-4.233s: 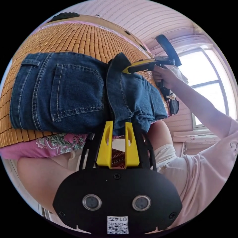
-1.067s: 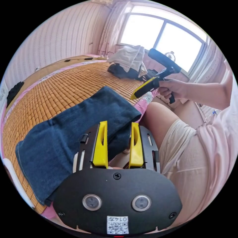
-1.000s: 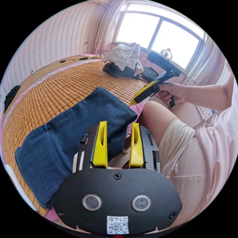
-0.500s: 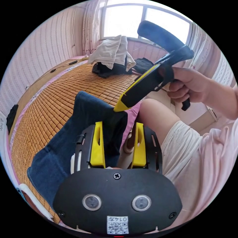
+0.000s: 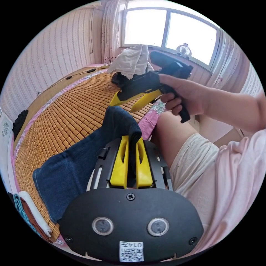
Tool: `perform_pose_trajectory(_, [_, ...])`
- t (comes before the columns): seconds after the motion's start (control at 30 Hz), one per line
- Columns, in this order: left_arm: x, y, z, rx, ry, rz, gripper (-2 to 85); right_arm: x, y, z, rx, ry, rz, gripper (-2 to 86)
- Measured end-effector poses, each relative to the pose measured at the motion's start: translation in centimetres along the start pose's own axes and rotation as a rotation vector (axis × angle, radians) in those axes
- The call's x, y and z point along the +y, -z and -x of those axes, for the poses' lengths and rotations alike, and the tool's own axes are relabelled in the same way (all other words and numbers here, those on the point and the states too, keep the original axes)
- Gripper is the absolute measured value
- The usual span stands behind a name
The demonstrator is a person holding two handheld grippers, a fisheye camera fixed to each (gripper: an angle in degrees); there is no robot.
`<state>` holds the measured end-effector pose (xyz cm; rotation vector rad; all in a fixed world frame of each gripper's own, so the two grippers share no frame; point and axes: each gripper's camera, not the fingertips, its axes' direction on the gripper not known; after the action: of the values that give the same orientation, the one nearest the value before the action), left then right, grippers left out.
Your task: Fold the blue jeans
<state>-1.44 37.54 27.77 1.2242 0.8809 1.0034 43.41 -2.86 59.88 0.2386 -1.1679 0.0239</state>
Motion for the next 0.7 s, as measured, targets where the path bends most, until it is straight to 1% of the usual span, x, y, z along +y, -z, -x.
perform_pose_trajectory(0.03, [0.0,0.2,0.0,0.002,-0.004,0.003,4.0,-0.1,-0.2,-0.4,-0.014,-0.016,0.004,19.0])
perform_pose_trajectory(0.13, [0.2,1.3,0.1,-0.007,-0.028,0.016,4.0,-0.6,-0.5,-2.0,-0.054,-0.059,0.036,10.6])
perform_pose_trajectory(0.17, [0.1,1.8,0.3,0.0,-0.037,0.019,4.0,-0.6,0.3,-2.4,-0.066,-0.047,0.018,6.7])
perform_pose_trajectory(0.23, [-0.3,2.8,0.8,0.015,-0.042,-0.012,4.0,-0.3,2.1,-2.8,-0.122,-0.018,-0.022,4.0])
perform_pose_trajectory(0.3, [-1.7,4.7,1.8,0.065,-0.048,-0.078,4.0,0.2,5.5,-3.3,-0.226,0.004,-0.099,3.0])
perform_pose_trajectory(0.37, [-3.3,6.1,2.7,0.113,-0.047,-0.138,3.9,0.5,8.4,-3.1,-0.277,0.038,-0.169,2.6])
perform_pose_trajectory(0.43, [-5.1,7.6,3.7,0.172,-0.04,-0.203,4.0,0.9,11.3,-2.3,-0.284,0.085,-0.228,2.4])
perform_pose_trajectory(0.5, [-6.8,9.1,5.7,0.27,0.004,-0.288,4.0,0.9,14.0,-0.9,-0.253,0.124,-0.263,2.4])
perform_pose_trajectory(0.63, [-6.6,11.3,10.3,0.351,0.126,-0.385,4.0,-0.1,13.5,2.2,-0.267,0.184,-0.229,3.0])
perform_pose_trajectory(0.7, [-4.3,13.9,13.9,0.352,0.203,-0.434,4.0,-1.7,10.0,5.9,-0.317,0.253,-0.149,3.8])
